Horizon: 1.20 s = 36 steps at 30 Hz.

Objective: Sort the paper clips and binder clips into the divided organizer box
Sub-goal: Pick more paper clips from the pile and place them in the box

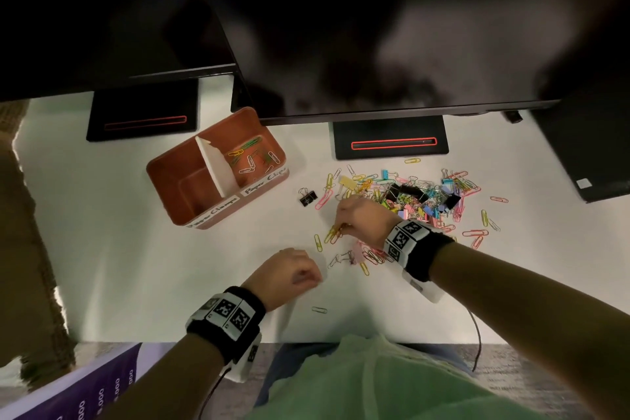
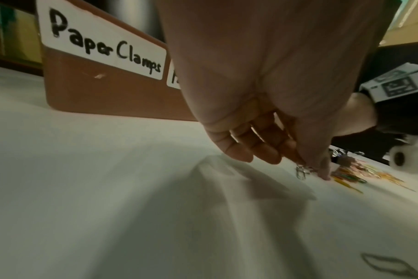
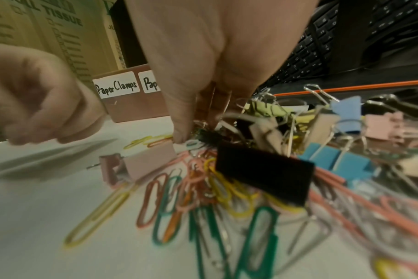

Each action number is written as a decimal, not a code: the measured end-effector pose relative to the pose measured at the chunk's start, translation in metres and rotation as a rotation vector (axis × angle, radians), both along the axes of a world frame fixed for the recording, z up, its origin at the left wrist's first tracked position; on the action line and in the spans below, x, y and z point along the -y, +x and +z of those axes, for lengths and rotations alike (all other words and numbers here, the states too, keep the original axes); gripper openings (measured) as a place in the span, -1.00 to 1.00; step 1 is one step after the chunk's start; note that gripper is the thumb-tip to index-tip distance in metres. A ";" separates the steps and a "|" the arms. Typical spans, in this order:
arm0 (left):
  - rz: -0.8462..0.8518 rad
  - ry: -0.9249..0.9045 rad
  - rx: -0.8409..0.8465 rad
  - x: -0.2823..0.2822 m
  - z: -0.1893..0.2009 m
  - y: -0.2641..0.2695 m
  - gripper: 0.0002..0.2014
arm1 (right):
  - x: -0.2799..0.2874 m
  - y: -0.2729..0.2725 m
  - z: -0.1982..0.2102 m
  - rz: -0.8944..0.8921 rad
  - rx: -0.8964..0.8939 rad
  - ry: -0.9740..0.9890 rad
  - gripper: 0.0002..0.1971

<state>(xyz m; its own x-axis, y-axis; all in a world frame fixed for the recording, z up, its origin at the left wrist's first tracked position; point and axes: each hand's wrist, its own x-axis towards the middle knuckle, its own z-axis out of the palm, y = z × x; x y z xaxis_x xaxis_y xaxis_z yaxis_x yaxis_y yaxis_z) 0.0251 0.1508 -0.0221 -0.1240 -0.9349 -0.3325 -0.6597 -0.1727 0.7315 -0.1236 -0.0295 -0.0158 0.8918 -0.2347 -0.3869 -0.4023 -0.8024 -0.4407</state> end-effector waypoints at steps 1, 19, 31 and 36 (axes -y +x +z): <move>-0.032 0.025 0.013 -0.001 0.001 -0.003 -0.92 | 0.001 0.000 0.000 -0.005 -0.009 -0.013 -0.78; -0.008 -0.130 0.246 0.003 -0.016 -0.010 -0.95 | 0.001 0.010 0.007 -0.110 -0.107 -0.002 -0.85; 0.129 -0.135 0.134 0.042 -0.014 0.009 -0.96 | 0.020 0.022 0.019 -0.163 -0.042 0.063 -0.80; -0.039 -0.160 0.175 0.049 -0.017 0.011 -0.89 | 0.032 0.042 0.018 -0.175 -0.072 0.058 -0.81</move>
<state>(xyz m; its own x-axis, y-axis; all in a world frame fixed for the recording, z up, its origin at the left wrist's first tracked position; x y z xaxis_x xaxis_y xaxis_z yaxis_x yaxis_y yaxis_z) 0.0364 0.1019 -0.0388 -0.1145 -0.9730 -0.2003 -0.7830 -0.0356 0.6210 -0.0811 -0.0618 0.0024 0.8088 -0.3591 -0.4658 -0.5656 -0.6918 -0.4488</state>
